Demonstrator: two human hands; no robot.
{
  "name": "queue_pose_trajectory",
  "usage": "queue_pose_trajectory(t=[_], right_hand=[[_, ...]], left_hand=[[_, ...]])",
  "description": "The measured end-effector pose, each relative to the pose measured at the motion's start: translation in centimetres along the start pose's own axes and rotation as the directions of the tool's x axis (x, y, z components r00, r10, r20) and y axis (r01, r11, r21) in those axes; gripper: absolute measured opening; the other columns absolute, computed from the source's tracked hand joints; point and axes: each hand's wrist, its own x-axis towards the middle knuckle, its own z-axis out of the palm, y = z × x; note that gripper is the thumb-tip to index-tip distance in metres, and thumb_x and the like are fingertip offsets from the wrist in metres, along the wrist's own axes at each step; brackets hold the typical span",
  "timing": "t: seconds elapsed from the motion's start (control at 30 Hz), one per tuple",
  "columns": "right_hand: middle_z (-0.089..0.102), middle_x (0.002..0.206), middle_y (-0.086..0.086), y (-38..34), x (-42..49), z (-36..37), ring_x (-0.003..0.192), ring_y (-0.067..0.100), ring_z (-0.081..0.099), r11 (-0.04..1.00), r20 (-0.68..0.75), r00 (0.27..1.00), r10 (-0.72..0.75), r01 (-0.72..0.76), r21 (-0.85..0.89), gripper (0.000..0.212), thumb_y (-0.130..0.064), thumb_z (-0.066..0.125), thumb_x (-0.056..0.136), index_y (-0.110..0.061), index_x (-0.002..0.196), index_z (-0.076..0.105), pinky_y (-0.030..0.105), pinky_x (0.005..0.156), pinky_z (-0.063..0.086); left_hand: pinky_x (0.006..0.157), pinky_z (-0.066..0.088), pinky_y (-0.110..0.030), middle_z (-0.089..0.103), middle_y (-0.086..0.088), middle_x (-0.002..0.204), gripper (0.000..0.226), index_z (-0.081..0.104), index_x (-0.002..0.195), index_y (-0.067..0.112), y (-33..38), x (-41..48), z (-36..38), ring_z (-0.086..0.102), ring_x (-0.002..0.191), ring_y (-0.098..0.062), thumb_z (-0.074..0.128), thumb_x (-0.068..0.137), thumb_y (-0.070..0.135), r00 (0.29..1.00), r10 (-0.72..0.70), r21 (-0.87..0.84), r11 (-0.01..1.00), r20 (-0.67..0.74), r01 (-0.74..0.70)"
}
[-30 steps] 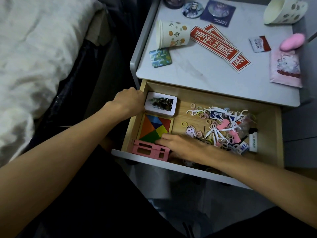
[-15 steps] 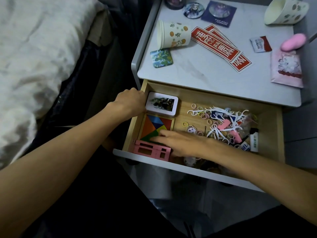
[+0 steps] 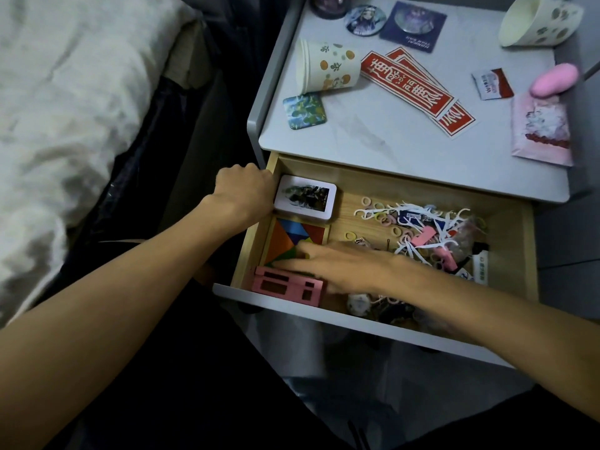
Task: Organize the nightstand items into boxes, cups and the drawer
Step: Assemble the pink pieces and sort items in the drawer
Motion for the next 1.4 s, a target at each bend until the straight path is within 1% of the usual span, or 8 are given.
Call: queue_pose_trajectory(t=[0.1,0.23,0.4,0.73,0.97,1.17,1.27,1.4], right_hand=[[0.043,0.122,-0.008,1.7,-2.8,-0.8,0.09,0.007,0.053,0.986,-0.089,0.982,0.166,-0.166,0.004,0.071,-0.009,0.071,0.084,-0.037,0.141,0.037,0.025,0.069,0.049],[0.064,0.094,-0.008,5.9,-9.4,-2.8,0.092,0.014,0.064,0.866,-0.198,0.844,0.499,-0.491,0.094,0.007,-0.026,0.068,0.089,-0.028,0.096,0.065,0.028,0.077,0.048],[0.07,0.094,0.008,8.5,-15.4,-0.9,0.091,0.029,0.065,0.605,-0.144,0.591,0.794,-0.792,0.084,0.02,-0.037,0.065,0.088,-0.018,0.089,0.064,0.034,0.076,0.052],[0.068,0.102,0.007,7.0,-15.0,4.1,0.086,0.027,0.068,0.651,-0.349,0.594,0.725,-0.756,0.067,0.032,-0.025,0.059,0.093,-0.014,0.121,0.048,0.036,0.065,0.051],[0.069,0.105,0.003,7.7,-16.5,2.9,0.094,0.028,0.067,0.614,-0.327,0.541,0.774,-0.767,0.184,0.041,-0.018,0.067,0.088,-0.02,0.126,0.051,0.036,0.08,0.05],[0.066,0.083,-0.002,8.7,-18.1,1.8,0.074,0.012,0.066,0.396,-0.082,0.504,0.86,-0.557,0.73,0.025,-0.009,0.067,0.089,-0.015,0.112,0.07,0.022,0.066,0.054],[0.068,0.096,0.007,8.4,-17.9,1.8,0.08,0.016,0.069,0.231,0.001,0.479,0.878,-0.427,0.874,0.017,-0.006,0.061,0.093,-0.008,0.108,0.069,0.024,0.068,0.059],[0.067,0.091,0.009,8.2,-17.3,1.7,0.074,0.013,0.06,0.231,0.025,0.499,0.866,-0.445,0.865,0.013,-0.007,0.057,0.093,-0.008,0.096,0.07,0.021,0.062,0.047]], left_hand=[[0.061,0.033,-0.034,0.043,0.001,0.068,0.015,0.058,0.085,0.019,1.1,-1.4,-1.4,0.05,0.067,-0.022,0.049,0.097,0.018,0.979,0.035,0.167,0.986,-0.199,-0.001],[0.071,0.04,-0.035,0.068,-0.007,0.109,0.021,0.066,0.105,0.019,5.1,-2.1,-3.3,0.064,0.102,-0.033,0.057,0.095,0.035,0.932,0.263,-0.08,0.954,-0.249,-0.29],[0.081,0.053,-0.043,0.071,-0.013,0.107,0.025,0.069,0.107,0.02,13.4,-1.0,-3.0,0.064,0.103,-0.038,0.055,0.091,0.032,0.881,0.44,-0.436,0.768,-0.171,-0.469],[0.076,0.048,-0.038,0.067,-0.022,0.111,0.033,0.062,0.12,0.013,22.9,1.1,-0.1,0.064,0.102,-0.041,0.048,0.099,0.035,0.895,0.444,-0.48,0.776,-0.045,-0.41],[0.081,0.051,-0.04,0.066,-0.018,0.116,0.031,0.061,0.12,0.014,23.8,1.0,0.0,0.064,0.104,-0.037,0.054,0.095,0.031,0.891,0.452,-0.394,0.811,-0.048,-0.433],[0.079,0.047,-0.038,0.066,-0.017,0.112,0.029,0.059,0.117,0.012,24.1,0.7,-0.3,0.063,0.101,-0.037,0.055,0.094,0.03,0.902,0.429,-0.44,0.804,-0.037,-0.4],[0.08,0.055,-0.037,0.072,-0.008,0.101,0.019,0.065,0.104,0.018,23.5,1.4,-0.2,0.068,0.093,-0.029,0.061,0.09,0.029,0.922,0.386,-0.67,0.686,0.006,-0.283],[0.07,0.051,-0.024,0.073,0.001,0.083,0.011,0.067,0.104,0.017,21.7,1.5,-0.8,0.067,0.077,-0.012,0.062,0.096,0.024,0.944,0.325,-0.94,0.336,0.064,-0.052]])
